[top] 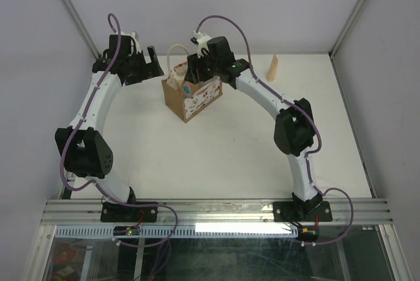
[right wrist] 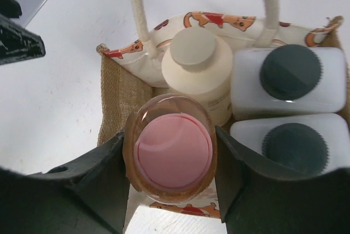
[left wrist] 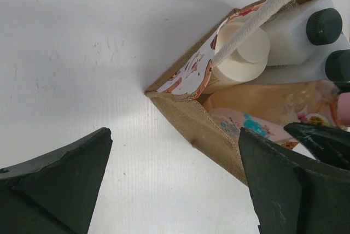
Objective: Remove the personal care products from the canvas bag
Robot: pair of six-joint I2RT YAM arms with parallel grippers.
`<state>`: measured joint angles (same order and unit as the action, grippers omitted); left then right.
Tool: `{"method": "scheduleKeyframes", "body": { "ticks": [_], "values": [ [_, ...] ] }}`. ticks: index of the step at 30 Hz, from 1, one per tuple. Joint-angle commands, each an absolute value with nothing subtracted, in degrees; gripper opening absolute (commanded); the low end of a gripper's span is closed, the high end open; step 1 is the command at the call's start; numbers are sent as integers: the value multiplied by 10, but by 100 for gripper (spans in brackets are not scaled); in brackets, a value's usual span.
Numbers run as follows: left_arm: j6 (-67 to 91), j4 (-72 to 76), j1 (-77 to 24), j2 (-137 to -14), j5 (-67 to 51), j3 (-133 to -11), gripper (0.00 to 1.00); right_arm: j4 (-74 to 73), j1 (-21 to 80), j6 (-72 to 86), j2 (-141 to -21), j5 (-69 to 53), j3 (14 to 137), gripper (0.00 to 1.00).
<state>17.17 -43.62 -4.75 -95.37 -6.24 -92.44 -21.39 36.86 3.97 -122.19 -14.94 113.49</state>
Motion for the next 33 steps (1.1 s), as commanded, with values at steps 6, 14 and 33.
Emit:
{"method": "scheduleKeyframes", "body": {
  "ticks": [6,14,33],
  "values": [
    [180,-414,-41,-955,-76,-952,99,-93,312,184,-1119,-166,1191,0],
    [183,-414,-41,-960,-81,-953,99,-113,282,254,-1114,-199,1211,0],
    [196,-409,-41,-964,-100,-950,99,-40,118,521,-1019,-256,1116,0]
  ]
}}
